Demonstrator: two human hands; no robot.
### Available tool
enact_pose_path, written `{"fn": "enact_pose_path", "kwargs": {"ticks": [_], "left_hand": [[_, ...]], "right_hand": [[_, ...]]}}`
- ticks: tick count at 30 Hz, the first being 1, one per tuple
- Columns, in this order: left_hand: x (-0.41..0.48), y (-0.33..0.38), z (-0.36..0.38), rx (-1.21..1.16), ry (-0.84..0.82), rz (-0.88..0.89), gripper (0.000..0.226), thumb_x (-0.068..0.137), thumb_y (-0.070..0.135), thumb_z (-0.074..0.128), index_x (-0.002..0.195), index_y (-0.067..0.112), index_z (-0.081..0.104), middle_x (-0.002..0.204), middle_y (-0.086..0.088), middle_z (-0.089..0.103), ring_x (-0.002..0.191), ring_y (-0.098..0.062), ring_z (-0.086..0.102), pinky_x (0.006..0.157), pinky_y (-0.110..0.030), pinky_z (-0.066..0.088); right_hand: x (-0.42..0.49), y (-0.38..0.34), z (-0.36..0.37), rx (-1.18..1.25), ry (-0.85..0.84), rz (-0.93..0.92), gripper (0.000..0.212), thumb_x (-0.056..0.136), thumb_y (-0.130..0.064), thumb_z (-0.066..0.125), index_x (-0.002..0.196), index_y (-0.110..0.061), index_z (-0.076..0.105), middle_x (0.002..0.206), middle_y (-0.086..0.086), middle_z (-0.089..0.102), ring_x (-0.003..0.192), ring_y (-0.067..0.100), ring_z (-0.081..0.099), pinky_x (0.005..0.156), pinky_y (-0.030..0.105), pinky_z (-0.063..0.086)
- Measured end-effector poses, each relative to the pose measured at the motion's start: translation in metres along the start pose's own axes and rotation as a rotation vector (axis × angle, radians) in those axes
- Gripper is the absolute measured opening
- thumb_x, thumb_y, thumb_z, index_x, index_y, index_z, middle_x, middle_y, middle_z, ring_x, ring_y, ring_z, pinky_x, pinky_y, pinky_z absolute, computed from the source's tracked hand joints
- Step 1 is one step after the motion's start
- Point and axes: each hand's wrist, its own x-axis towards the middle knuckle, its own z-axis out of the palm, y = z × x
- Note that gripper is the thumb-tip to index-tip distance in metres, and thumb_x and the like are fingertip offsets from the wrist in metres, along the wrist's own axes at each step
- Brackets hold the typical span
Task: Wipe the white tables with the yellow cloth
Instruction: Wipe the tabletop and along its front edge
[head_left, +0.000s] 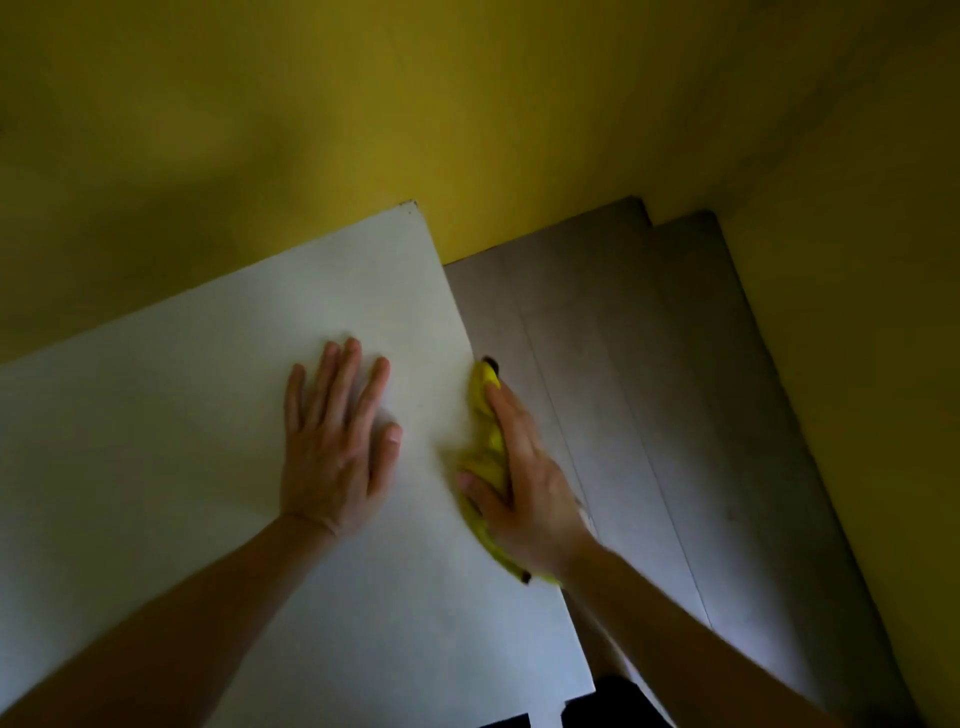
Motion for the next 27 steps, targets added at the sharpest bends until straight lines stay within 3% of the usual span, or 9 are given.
{"fn": "enact_pose_path", "kwargs": {"ticks": [5,8,10,13,17,20,23,25,27], "left_hand": [[-0.001,-0.001,0.001,-0.016,0.0,0.016,0.069,0.106,0.044,0.039,0.167,0.012,0.04,0.178,-0.016,0.023,0.166,-0.038,0.021,0.126,-0.071,0.023],[0.0,-0.002,0.002,-0.016,0.007,0.007,0.068,0.106,0.044,0.04,0.166,0.012,0.041,0.178,-0.016,0.026,0.166,-0.037,0.022,0.127,-0.071,0.023],[-0.001,-0.002,0.002,-0.025,0.009,0.004,0.068,0.106,0.044,0.041,0.165,0.012,0.043,0.177,-0.017,0.027,0.165,-0.038,0.023,0.127,-0.071,0.023],[-0.001,-0.001,0.0,-0.029,0.007,0.004,0.066,0.107,0.044,0.04,0.164,0.011,0.045,0.177,-0.017,0.027,0.165,-0.039,0.024,0.126,-0.072,0.024],[-0.001,0.001,0.001,-0.028,-0.015,-0.008,0.066,0.107,0.043,0.039,0.164,0.01,0.045,0.177,-0.017,0.026,0.165,-0.04,0.022,0.125,-0.072,0.023],[0.0,-0.001,0.001,-0.03,-0.017,0.005,0.066,0.108,0.044,0.039,0.165,0.011,0.044,0.177,-0.017,0.025,0.165,-0.04,0.022,0.125,-0.072,0.023],[0.0,-0.002,0.002,-0.023,-0.006,0.009,0.067,0.108,0.045,0.038,0.166,0.011,0.042,0.178,-0.017,0.025,0.165,-0.039,0.023,0.125,-0.072,0.024],[-0.001,-0.002,0.001,-0.033,0.017,0.008,0.067,0.107,0.044,0.04,0.166,0.012,0.042,0.177,-0.016,0.027,0.165,-0.038,0.024,0.126,-0.071,0.025],[0.0,-0.003,0.002,-0.041,0.036,0.008,0.067,0.107,0.044,0.041,0.166,0.013,0.042,0.177,-0.016,0.027,0.165,-0.037,0.023,0.126,-0.07,0.024]], "right_hand": [[0.19,-0.03,-0.01,0.024,0.081,-0.079,0.096,0.098,-0.041,0.071,0.173,-0.015,0.017,0.179,0.008,0.019,0.162,0.025,0.027,0.13,0.035,0.028],[0.241,-0.044,-0.011,0.007,0.119,-0.04,0.09,0.101,-0.038,0.071,0.172,-0.016,0.021,0.177,0.009,0.026,0.16,0.027,0.033,0.125,0.046,0.037],[0.208,-0.036,-0.008,0.06,0.14,-0.063,0.085,0.103,-0.034,0.071,0.172,-0.018,0.023,0.176,0.006,0.03,0.158,0.021,0.036,0.125,0.036,0.037],[0.087,-0.01,-0.003,0.114,0.11,-0.025,0.085,0.104,-0.027,0.07,0.172,-0.033,0.019,0.173,-0.009,0.035,0.143,-0.01,0.043,0.109,0.0,0.03],[-0.03,0.0,-0.001,0.167,0.032,0.099,0.087,0.104,-0.021,0.07,0.167,-0.051,0.018,0.169,-0.02,0.039,0.137,-0.024,0.04,0.104,-0.004,0.032],[0.045,-0.017,-0.007,0.104,0.025,0.029,0.086,0.105,-0.025,0.067,0.171,-0.041,0.013,0.175,-0.014,0.03,0.141,-0.013,0.038,0.107,-0.001,0.027],[0.178,-0.031,-0.01,0.093,0.106,-0.075,0.083,0.103,-0.027,0.066,0.172,-0.019,0.022,0.176,0.002,0.031,0.157,0.015,0.035,0.124,0.021,0.029],[0.239,-0.044,-0.017,0.06,0.127,-0.079,0.08,0.103,-0.03,0.067,0.171,-0.017,0.026,0.174,0.006,0.035,0.155,0.023,0.039,0.125,0.033,0.034],[0.249,-0.046,-0.015,0.043,0.122,-0.059,0.078,0.105,-0.031,0.067,0.171,-0.018,0.028,0.173,0.006,0.037,0.154,0.024,0.042,0.123,0.033,0.036]]}}
